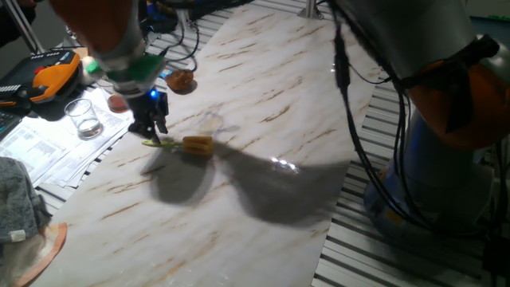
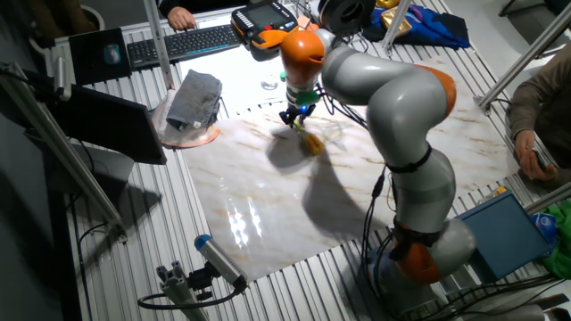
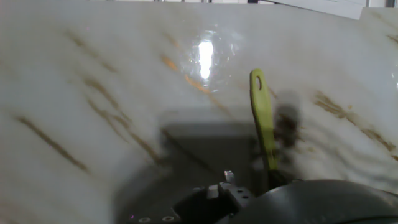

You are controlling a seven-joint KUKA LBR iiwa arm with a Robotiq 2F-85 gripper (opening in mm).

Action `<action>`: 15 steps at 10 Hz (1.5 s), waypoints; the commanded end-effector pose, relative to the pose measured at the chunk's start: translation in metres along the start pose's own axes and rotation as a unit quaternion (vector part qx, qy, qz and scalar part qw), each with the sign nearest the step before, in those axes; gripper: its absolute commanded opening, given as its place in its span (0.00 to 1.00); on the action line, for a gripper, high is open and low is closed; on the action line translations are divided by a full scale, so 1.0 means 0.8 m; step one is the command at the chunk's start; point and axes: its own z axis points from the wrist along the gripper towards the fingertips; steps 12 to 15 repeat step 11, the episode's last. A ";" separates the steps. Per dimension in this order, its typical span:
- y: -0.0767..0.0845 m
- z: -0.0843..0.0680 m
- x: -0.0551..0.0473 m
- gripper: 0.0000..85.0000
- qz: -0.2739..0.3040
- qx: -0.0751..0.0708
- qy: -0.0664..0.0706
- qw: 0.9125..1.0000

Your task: Scrub the table with a brush

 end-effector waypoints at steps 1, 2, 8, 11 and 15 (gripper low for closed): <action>-0.007 -0.009 0.004 0.00 -0.026 -0.003 0.002 1.000; -0.021 -0.025 0.012 0.00 -0.042 -0.005 0.005 0.999; -0.030 -0.044 0.037 0.00 -0.063 -0.006 -0.019 0.998; -0.030 -0.044 0.038 0.00 -0.068 -0.013 -0.016 0.997; -0.030 -0.044 0.038 0.00 -0.068 -0.013 -0.016 0.997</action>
